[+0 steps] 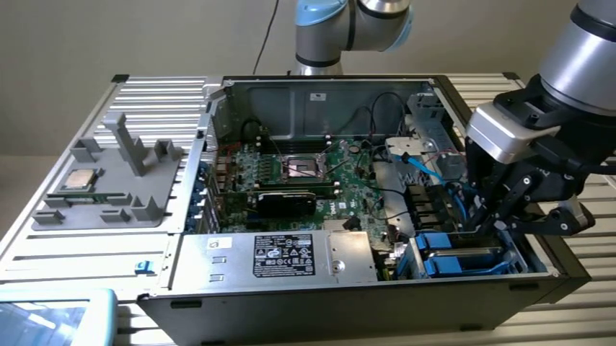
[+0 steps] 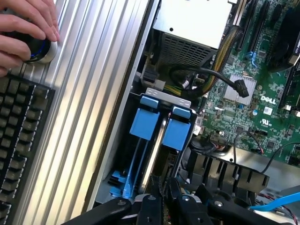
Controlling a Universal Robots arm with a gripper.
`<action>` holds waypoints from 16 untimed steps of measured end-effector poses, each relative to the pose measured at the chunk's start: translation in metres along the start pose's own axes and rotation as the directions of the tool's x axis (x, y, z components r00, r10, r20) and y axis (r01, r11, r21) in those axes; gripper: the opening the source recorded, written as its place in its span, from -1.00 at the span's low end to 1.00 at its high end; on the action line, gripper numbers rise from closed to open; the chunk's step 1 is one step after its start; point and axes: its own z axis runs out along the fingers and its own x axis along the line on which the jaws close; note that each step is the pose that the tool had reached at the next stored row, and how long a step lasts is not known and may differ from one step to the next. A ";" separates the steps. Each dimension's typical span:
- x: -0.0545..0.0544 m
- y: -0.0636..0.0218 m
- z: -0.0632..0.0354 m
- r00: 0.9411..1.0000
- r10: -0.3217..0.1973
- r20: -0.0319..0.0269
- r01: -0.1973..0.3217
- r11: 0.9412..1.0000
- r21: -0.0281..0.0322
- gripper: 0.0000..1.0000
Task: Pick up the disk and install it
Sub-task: 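Insert the first disk wire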
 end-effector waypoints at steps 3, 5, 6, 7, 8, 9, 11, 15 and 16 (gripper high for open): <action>-0.006 -0.0017 0.0000 1.000 0.000 -0.020 0.000 1.000 -0.006 -0.66; -0.007 -0.0021 0.0004 0.999 0.000 -0.039 -0.001 1.000 -0.012 -0.66; -0.008 -0.0023 0.0005 0.999 0.000 -0.047 -0.001 1.000 -0.014 -0.66; -0.009 -0.0026 0.0006 0.999 0.000 -0.052 -0.001 1.000 -0.016 -0.66; -0.009 -0.0027 0.0008 0.998 0.000 -0.057 -0.001 1.000 -0.017 -0.66; -0.010 -0.0029 0.0008 0.998 0.000 -0.063 -0.002 1.000 -0.019 -0.66; -0.010 -0.0030 0.0007 0.998 0.000 -0.065 -0.002 1.000 -0.020 -0.66; -0.014 -0.0040 0.0007 0.998 0.000 -0.067 -0.002 1.000 -0.020 -0.66; -0.015 -0.0043 0.0007 0.998 0.001 -0.067 -0.002 1.000 -0.020 -0.66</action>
